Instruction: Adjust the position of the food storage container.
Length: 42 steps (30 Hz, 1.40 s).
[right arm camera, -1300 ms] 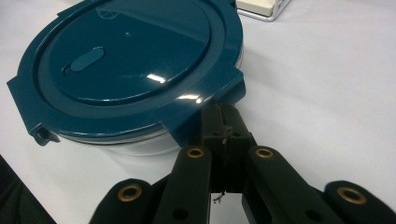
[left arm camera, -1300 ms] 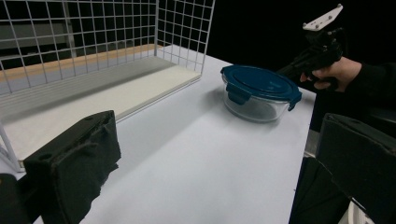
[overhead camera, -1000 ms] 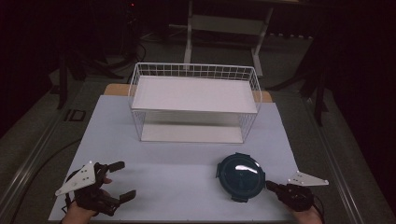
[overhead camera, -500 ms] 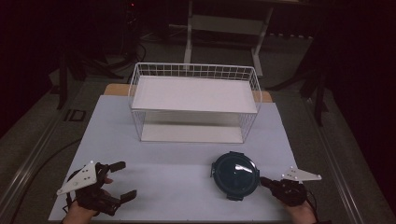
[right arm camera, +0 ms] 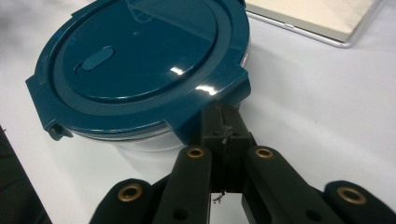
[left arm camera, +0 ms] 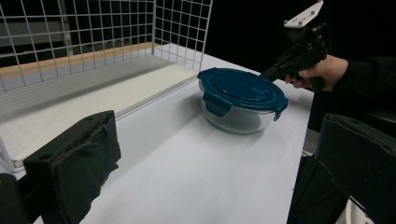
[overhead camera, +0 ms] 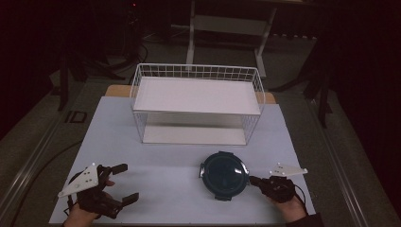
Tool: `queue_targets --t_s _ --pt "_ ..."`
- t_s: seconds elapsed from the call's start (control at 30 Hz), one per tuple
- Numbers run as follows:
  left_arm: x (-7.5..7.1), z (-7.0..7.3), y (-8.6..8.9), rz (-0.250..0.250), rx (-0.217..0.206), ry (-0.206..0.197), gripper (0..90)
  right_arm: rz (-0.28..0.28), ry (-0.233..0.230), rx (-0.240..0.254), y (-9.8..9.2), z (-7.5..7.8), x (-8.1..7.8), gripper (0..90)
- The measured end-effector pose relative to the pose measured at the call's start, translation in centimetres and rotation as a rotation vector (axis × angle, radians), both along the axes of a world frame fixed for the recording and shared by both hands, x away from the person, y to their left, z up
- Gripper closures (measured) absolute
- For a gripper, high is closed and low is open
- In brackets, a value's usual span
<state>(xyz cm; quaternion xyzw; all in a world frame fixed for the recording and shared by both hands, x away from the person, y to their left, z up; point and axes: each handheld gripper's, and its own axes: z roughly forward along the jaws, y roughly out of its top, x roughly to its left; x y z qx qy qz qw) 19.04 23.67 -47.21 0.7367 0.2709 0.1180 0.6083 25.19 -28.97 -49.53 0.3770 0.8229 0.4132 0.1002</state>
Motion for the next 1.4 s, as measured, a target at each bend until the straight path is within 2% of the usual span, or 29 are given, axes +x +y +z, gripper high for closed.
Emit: queue_targets --t_s 0.73,1.07,1.4 --pt "0.0 -0.1 -0.1 -0.007 0.002 0.006 0.0 0.085 -0.001 -0.007 4.3 0.0 2.3 90.0" --pt "0.0 -0.2 -0.2 -0.012 0.006 0.009 0.0 0.138 -0.003 -0.009 6.4 0.0 2.6 90.0" --pt "0.1 -0.2 -0.3 -0.015 0.006 0.012 0.0 0.141 -0.009 0.000 7.2 -0.2 3.2 90.0"
